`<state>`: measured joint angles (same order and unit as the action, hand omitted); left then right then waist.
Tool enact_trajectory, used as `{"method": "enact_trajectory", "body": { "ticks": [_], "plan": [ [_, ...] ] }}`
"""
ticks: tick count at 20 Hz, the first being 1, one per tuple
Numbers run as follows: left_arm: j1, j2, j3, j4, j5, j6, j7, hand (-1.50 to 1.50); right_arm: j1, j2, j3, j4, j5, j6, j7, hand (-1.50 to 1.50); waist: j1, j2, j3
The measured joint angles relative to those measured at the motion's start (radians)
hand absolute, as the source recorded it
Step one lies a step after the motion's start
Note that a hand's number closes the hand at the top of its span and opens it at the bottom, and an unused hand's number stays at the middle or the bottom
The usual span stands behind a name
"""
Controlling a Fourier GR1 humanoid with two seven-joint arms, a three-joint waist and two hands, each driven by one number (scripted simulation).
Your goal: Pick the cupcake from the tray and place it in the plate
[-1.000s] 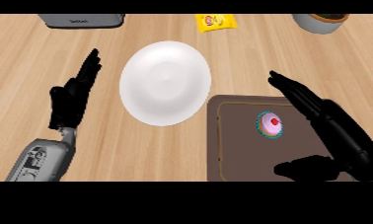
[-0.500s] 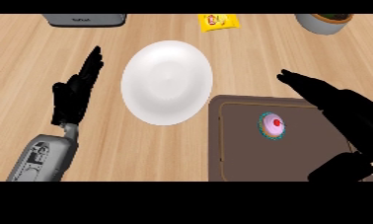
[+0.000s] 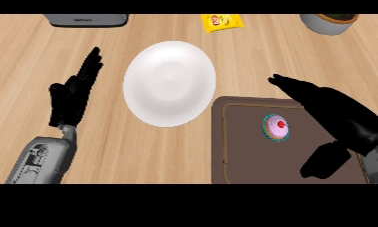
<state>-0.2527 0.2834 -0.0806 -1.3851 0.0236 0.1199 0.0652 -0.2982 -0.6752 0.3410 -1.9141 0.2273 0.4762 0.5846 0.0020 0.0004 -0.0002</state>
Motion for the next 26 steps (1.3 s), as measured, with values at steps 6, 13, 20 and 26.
{"method": "enact_trajectory", "body": {
  "ticks": [6, 13, 20, 26],
  "plan": [
    [0.008, -0.017, -0.002, -0.049, -0.029, -0.001, 0.043, 0.00, -0.001, 0.065, 0.041, 0.103, 0.121, 0.047, -0.033, -1.50, 0.002, 0.000, 0.000],
    [-0.004, -0.036, 0.032, -0.020, -0.043, -0.030, 0.027, 0.00, 0.010, 0.143, 0.042, 0.224, 0.254, 0.068, -0.130, -1.50, 0.000, 0.000, 0.000],
    [-0.007, -0.056, 0.059, -0.027, -0.066, -0.046, 0.030, 0.00, 0.024, 0.190, -0.002, 0.331, 0.362, 0.080, -0.229, -1.50, -0.001, 0.000, 0.000],
    [-0.024, -0.063, 0.084, 0.013, -0.080, -0.067, 0.015, 0.00, 0.025, 0.225, -0.023, 0.420, 0.461, 0.026, -0.341, 1.50, -0.001, 0.000, 0.000]
  ]
}}
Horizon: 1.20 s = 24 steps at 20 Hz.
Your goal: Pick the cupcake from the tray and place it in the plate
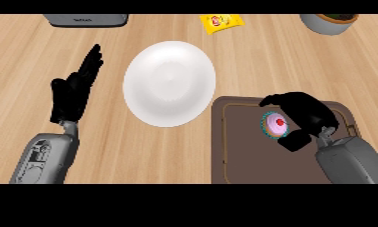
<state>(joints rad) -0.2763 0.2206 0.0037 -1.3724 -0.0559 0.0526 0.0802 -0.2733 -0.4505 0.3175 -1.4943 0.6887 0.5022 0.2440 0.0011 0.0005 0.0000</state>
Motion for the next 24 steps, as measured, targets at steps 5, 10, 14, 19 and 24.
{"method": "enact_trajectory", "body": {
  "ticks": [5, 10, 14, 19, 24],
  "plan": [
    [0.021, 0.000, 0.011, -0.042, -0.007, -0.019, 0.015, 0.00, -0.034, 0.037, -0.030, 0.063, 0.073, -0.042, -0.062, 1.50, 0.002, -0.001, 0.000],
    [0.031, -0.022, 0.009, -0.059, -0.026, -0.021, 0.022, 0.00, -0.025, 0.059, -0.060, 0.071, 0.127, -0.080, -0.122, 1.50, 0.001, -0.002, -0.001],
    [0.011, -0.027, 0.013, -0.041, -0.031, -0.024, 0.023, 0.00, -0.126, 0.030, -0.116, 0.266, 0.161, -0.146, -0.241, 1.50, 0.009, 0.002, -0.001],
    [0.001, -0.036, 0.010, -0.031, -0.036, -0.026, 0.006, 0.00, -0.281, 0.023, -0.185, 0.522, 0.195, -0.291, -0.370, 1.50, 0.023, 0.007, 0.000],
    [0.008, -0.044, 0.007, -0.040, -0.038, -0.023, 0.017, 0.00, -0.336, 0.029, -0.271, 0.538, 0.145, -0.446, -0.504, 1.50, 0.017, 0.004, 0.002]
  ]
}}
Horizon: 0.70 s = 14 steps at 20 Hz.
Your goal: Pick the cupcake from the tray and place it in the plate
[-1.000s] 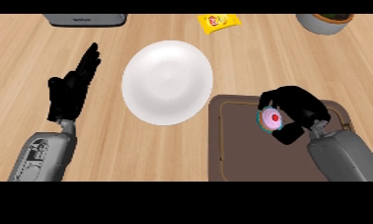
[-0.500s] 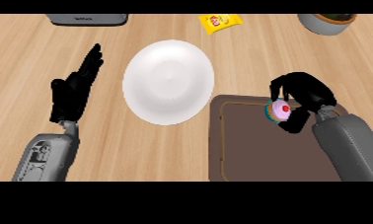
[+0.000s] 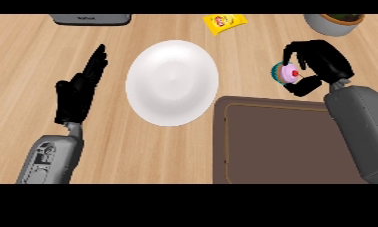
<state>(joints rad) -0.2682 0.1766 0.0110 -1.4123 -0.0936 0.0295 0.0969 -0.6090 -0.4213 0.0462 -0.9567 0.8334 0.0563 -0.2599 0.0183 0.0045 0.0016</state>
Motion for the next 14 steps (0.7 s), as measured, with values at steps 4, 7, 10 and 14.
{"method": "enact_trajectory", "body": {
  "ticks": [4, 7, 10, 14],
  "plan": [
    [0.001, 0.004, 0.004, -0.010, -0.001, -0.001, 0.014, 0.00, -0.036, 0.024, -0.044, -0.037, -0.064, -0.040, -0.091, 1.50, -0.007, -0.003, -0.001],
    [0.012, 0.006, 0.011, -0.020, 0.006, -0.006, 0.016, 0.00, -0.069, 0.047, -0.054, -0.085, -0.107, -0.024, -0.134, 1.50, -0.009, -0.005, -0.001],
    [0.015, -0.008, 0.003, -0.006, -0.011, 0.009, 0.000, 0.00, -0.105, 0.086, -0.043, -0.130, -0.140, 0.023, -0.129, 1.50, -0.013, -0.006, -0.001],
    [0.016, 0.001, 0.008, -0.015, -0.010, -0.003, 0.004, 0.00, -0.146, 0.174, -0.012, -0.145, -0.157, 0.066, -0.066, 1.50, -0.011, -0.006, -0.002]
  ]
}}
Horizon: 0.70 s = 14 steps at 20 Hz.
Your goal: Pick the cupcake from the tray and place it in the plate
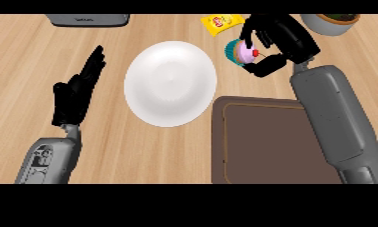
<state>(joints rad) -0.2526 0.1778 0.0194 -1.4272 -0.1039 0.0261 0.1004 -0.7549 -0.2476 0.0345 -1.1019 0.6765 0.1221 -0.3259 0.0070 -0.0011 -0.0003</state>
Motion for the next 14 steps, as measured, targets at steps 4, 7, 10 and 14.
{"method": "enact_trajectory", "body": {
  "ticks": [4, 7, 10, 14],
  "plan": [
    [0.005, -0.014, -0.007, -0.006, -0.010, 0.009, 0.000, 0.00, -0.051, 0.089, 0.032, 0.031, 0.006, 0.019, 0.071, 1.50, 0.003, 0.001, 0.000],
    [0.003, -0.006, 0.004, -0.009, -0.001, -0.005, 0.005, 0.00, -0.067, 0.155, 0.060, 0.056, 0.022, 0.012, 0.099, 1.50, 0.002, 0.001, 0.000],
    [-0.001, -0.011, 0.004, -0.012, -0.002, -0.007, 0.012, 0.00, -0.083, 0.202, 0.124, 0.104, 0.013, -0.039, 0.127, 1.50, 0.006, 0.002, 0.000],
    [-0.005, -0.018, -0.004, -0.003, -0.012, -0.007, 0.003, 0.00, -0.146, 0.230, 0.223, 0.215, 0.015, -0.119, 0.175, 1.50, 0.017, 0.005, 0.000]
  ]
}}
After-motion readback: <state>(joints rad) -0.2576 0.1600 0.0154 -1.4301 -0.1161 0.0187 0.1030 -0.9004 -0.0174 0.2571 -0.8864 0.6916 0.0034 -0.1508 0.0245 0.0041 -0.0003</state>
